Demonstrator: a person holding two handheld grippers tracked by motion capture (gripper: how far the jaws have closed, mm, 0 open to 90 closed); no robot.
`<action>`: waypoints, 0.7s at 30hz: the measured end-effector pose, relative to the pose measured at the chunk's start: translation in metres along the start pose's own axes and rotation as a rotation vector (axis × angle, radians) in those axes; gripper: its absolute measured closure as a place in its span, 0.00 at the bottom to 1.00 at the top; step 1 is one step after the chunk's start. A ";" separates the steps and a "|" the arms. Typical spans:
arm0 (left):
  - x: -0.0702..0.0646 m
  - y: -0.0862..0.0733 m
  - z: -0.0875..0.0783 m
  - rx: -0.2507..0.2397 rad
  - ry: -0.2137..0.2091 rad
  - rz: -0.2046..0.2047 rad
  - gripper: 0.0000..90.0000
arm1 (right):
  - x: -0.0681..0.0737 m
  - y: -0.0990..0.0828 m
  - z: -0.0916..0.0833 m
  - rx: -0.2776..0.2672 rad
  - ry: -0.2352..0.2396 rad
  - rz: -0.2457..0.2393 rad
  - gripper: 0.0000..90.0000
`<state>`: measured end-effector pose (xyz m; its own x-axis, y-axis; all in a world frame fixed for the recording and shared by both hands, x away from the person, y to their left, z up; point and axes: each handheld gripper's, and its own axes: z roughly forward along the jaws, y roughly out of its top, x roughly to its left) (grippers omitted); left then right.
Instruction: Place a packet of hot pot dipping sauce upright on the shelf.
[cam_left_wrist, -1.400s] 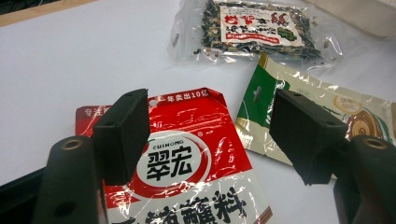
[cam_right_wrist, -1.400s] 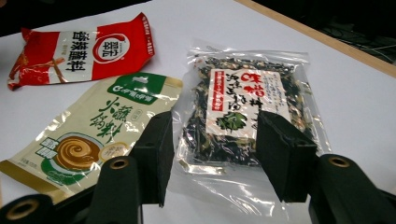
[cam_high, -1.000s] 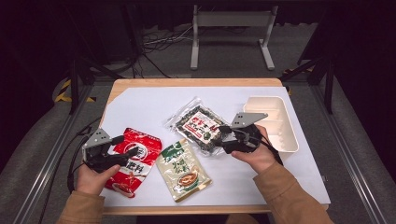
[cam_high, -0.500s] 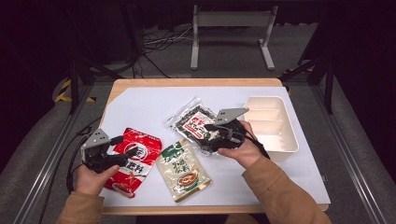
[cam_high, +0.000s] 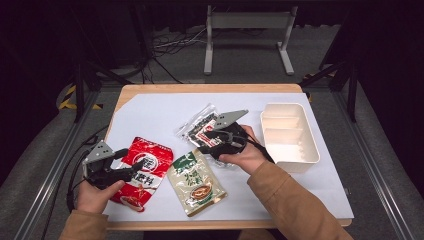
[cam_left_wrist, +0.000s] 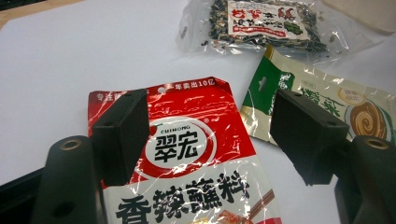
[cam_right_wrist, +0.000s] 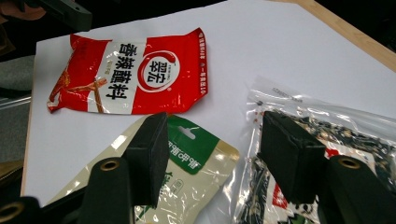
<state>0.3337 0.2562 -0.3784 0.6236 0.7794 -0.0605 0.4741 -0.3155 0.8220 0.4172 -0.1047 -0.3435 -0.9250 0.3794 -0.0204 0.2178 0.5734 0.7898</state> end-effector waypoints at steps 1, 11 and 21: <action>0.000 0.000 0.000 -0.001 0.001 0.000 0.32 | 0.000 0.001 0.003 0.002 0.005 -0.005 0.47; -0.001 0.000 0.003 0.010 0.005 0.003 0.32 | -0.007 0.005 0.041 0.066 0.065 -0.010 0.47; -0.001 0.001 0.007 0.022 -0.006 0.007 0.32 | -0.021 0.001 0.067 0.130 0.090 0.026 0.44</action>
<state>0.3377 0.2508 -0.3818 0.6305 0.7740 -0.0580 0.4833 -0.3330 0.8097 0.4581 -0.0638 -0.3830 -0.9413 0.3324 0.0589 0.2755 0.6557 0.7029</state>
